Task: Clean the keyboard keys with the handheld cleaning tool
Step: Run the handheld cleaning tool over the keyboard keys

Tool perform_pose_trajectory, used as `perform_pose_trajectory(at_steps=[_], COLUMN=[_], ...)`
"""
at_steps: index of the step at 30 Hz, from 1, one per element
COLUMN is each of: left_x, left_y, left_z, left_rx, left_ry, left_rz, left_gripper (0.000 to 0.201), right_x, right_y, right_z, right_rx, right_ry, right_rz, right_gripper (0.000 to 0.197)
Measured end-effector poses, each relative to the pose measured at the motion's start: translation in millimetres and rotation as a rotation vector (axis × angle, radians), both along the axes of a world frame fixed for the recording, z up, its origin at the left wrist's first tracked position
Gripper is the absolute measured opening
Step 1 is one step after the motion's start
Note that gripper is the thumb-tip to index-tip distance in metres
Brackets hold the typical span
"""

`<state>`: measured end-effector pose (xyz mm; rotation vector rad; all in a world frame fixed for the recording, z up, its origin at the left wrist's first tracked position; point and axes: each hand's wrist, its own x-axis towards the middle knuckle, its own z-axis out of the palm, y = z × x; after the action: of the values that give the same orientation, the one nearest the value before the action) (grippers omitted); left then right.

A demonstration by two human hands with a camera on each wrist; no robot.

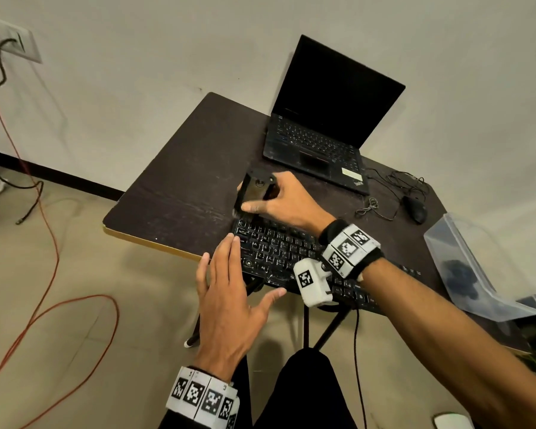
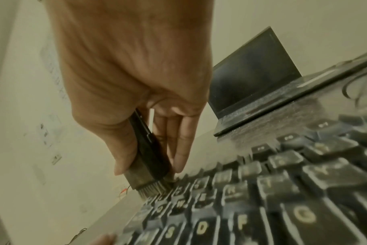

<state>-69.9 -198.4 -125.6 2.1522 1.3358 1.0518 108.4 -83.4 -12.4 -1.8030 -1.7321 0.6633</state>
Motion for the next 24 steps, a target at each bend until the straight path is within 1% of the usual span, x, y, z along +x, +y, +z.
perform_pose_trajectory(at_steps=[2,5,8,11,13,15,16,19,20,23,24], left_x=[1.3,0.8,0.3,0.9,0.7,0.7,0.9,1.2,0.6,0.5,0.7], left_y=[0.8,-0.3,0.5,0.0,-0.2,0.1,0.5,-0.3,-0.2,0.5,0.8], left_z=[0.8,1.2,0.8,1.5,1.0,0.0,-0.1,0.1,-0.3,-0.7,-0.5], left_rx=[-0.005,0.001,0.007,0.006,0.012,0.013,0.011,0.009,0.014,0.015,0.013], left_ry=[-0.003,-0.004,-0.009,-0.005,-0.003,-0.004,-0.003,0.007,0.010,0.016,0.014], left_rz=[0.005,-0.001,-0.002,0.003,-0.001,0.001,0.003,-0.002,-0.004,0.000,0.004], left_gripper=[0.111,0.111,0.110,0.110,0.110,0.110,0.110,0.111,0.111,0.112,0.112], right_x=[-2.1,1.2,0.5,3.9,6.5,5.8,7.3,15.9,18.5,21.0,22.3], right_y=[-1.4,-1.4,-5.8,-7.5,-10.5,-15.3,-16.6,-17.6,-18.6,-28.9,-31.4], right_z=[-1.4,0.3,-0.9,-0.7,2.3,6.4,5.5,4.1,4.2,7.8,8.3], right_rx=[-0.007,0.038,-0.028,0.013,0.006,-0.051,-0.054,0.013,0.022,-0.061,-0.069], right_ry=[0.005,-0.003,-0.003,-0.024,0.006,0.054,0.044,-0.017,-0.018,0.063,0.073], right_rz=[0.007,-0.060,0.017,-0.040,-0.047,0.017,0.026,-0.076,-0.086,-0.016,-0.021], right_gripper=[0.051,0.054,0.048,0.054,0.048,0.034,0.031,0.034,0.034,0.028,0.028])
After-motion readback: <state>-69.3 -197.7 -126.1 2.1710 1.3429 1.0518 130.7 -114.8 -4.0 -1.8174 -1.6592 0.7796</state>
